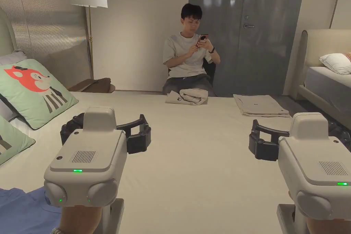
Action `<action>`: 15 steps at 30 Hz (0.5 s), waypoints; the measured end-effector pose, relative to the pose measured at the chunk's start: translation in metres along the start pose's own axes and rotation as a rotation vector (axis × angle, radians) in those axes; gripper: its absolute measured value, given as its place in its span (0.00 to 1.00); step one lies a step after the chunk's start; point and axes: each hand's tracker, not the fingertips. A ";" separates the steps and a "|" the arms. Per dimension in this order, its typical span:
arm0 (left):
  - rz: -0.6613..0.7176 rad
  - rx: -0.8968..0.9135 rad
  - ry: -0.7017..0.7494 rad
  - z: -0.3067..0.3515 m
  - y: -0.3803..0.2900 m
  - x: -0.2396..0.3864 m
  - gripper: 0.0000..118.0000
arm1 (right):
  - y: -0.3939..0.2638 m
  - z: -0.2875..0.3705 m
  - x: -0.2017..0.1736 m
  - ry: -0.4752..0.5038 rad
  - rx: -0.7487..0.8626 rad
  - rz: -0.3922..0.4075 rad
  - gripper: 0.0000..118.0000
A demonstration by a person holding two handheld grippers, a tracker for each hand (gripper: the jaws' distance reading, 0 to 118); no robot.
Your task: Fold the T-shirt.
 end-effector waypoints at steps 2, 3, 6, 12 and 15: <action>-0.004 -0.002 -0.002 0.000 0.000 0.001 0.94 | 0.000 0.000 0.001 -0.003 0.002 -0.002 0.99; -0.007 -0.001 -0.004 0.000 0.000 0.001 0.94 | 0.000 0.000 0.001 -0.006 0.003 -0.003 0.99; -0.012 0.002 -0.006 0.000 0.000 0.002 0.94 | -0.002 -0.004 0.003 -0.008 0.000 -0.014 0.99; 0.002 0.003 -0.004 -0.001 0.001 0.000 0.94 | -0.002 -0.006 0.002 -0.003 0.003 0.000 0.99; 0.002 0.003 -0.002 -0.001 0.002 0.000 0.94 | -0.001 -0.004 0.000 0.002 0.007 -0.002 0.99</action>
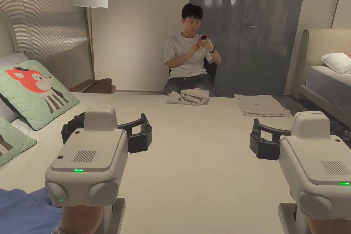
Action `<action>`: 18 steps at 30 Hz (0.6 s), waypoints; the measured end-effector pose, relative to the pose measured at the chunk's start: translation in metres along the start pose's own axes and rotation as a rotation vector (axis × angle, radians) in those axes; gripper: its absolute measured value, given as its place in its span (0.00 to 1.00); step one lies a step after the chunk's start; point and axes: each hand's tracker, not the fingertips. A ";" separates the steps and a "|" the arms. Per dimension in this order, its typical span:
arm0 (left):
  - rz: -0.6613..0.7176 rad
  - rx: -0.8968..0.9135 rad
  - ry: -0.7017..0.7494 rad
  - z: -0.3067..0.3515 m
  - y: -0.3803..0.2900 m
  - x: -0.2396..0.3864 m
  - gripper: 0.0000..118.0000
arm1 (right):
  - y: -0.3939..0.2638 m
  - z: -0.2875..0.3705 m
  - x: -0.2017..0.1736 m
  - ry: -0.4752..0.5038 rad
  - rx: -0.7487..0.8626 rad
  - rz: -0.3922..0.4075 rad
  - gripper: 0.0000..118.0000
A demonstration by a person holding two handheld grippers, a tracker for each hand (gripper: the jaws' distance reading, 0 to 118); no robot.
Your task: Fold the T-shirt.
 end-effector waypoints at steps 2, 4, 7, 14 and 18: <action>-0.004 0.001 0.002 0.000 0.000 0.000 0.94 | 0.001 0.000 -0.001 0.001 -0.002 -0.001 0.99; -0.012 0.002 0.004 0.000 0.000 0.000 0.94 | 0.001 0.000 -0.001 0.002 0.000 0.000 0.99; -0.010 0.003 0.004 0.001 0.000 0.000 0.94 | 0.002 0.001 -0.001 0.004 0.001 -0.002 0.99; -0.005 -0.003 0.006 0.000 -0.002 -0.001 0.94 | 0.002 -0.001 0.000 0.007 0.006 -0.002 0.99; -0.007 0.002 0.006 0.001 -0.001 -0.001 0.94 | 0.002 0.000 0.000 0.005 0.007 -0.001 0.99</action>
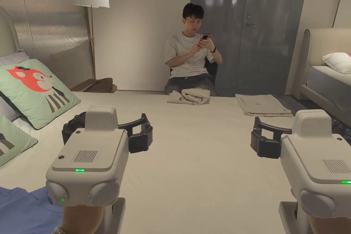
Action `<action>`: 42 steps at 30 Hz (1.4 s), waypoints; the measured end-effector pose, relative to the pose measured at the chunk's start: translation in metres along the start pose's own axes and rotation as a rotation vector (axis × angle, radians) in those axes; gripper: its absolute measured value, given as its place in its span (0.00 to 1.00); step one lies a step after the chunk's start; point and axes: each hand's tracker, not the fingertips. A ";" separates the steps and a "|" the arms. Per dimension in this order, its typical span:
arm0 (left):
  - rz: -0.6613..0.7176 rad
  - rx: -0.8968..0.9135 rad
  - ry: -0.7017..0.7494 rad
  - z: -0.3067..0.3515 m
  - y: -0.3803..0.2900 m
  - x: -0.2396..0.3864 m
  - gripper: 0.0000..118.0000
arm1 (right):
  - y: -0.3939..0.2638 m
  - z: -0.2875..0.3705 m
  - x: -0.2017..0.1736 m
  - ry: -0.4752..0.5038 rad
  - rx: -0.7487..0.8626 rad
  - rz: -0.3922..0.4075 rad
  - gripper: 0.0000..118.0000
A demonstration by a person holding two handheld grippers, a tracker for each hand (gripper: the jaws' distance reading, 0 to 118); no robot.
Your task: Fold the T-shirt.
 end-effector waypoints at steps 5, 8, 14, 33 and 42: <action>-0.003 0.003 0.002 0.000 0.000 0.000 0.94 | 0.000 0.001 0.001 -0.003 0.002 -0.003 0.99; -0.001 0.001 0.002 0.000 0.000 0.000 0.94 | 0.001 0.002 0.001 -0.005 0.002 -0.002 0.99; 0.005 0.004 0.005 0.001 0.000 0.000 0.94 | 0.000 0.000 0.003 -0.007 0.007 -0.004 0.99; 0.002 0.022 0.021 0.005 0.001 0.002 0.14 | 0.006 0.008 0.003 -0.022 0.039 0.009 0.10; 0.004 0.011 0.009 0.005 0.000 0.007 0.00 | 0.007 0.008 0.008 -0.047 0.024 0.016 0.00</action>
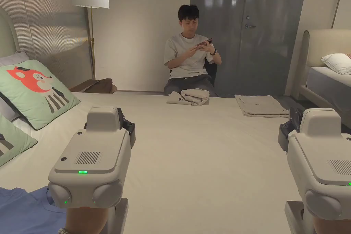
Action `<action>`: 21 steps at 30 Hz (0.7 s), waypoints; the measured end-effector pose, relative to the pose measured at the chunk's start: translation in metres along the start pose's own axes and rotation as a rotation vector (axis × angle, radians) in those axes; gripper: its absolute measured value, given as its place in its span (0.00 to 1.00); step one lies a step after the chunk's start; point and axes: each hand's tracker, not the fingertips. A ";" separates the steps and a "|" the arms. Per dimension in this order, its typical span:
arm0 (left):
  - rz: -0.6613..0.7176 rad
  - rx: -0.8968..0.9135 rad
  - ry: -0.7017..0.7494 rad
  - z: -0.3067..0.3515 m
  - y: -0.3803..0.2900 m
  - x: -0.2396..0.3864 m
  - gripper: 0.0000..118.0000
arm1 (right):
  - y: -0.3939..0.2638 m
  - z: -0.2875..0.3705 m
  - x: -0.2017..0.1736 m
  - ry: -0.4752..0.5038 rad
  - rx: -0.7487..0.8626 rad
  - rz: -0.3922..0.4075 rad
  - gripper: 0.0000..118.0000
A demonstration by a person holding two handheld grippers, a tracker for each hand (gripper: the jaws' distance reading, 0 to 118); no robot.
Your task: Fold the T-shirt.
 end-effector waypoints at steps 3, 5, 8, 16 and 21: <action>0.018 -0.005 0.003 0.002 0.002 -0.005 0.00 | -0.001 -0.004 -0.002 0.006 0.001 -0.005 0.00; 0.015 -0.001 0.029 0.006 0.003 -0.015 0.00 | 0.000 -0.008 -0.011 0.033 0.003 -0.005 0.00; 0.001 0.003 0.102 0.016 0.007 -0.042 0.00 | 0.003 -0.015 -0.039 0.100 0.011 -0.019 0.00; -0.014 -0.015 0.327 0.054 0.012 -0.130 0.00 | 0.011 -0.022 -0.129 0.335 0.028 -0.071 0.00; -0.018 -0.028 0.375 0.067 0.009 -0.152 0.00 | 0.008 -0.034 -0.159 0.388 0.025 -0.082 0.00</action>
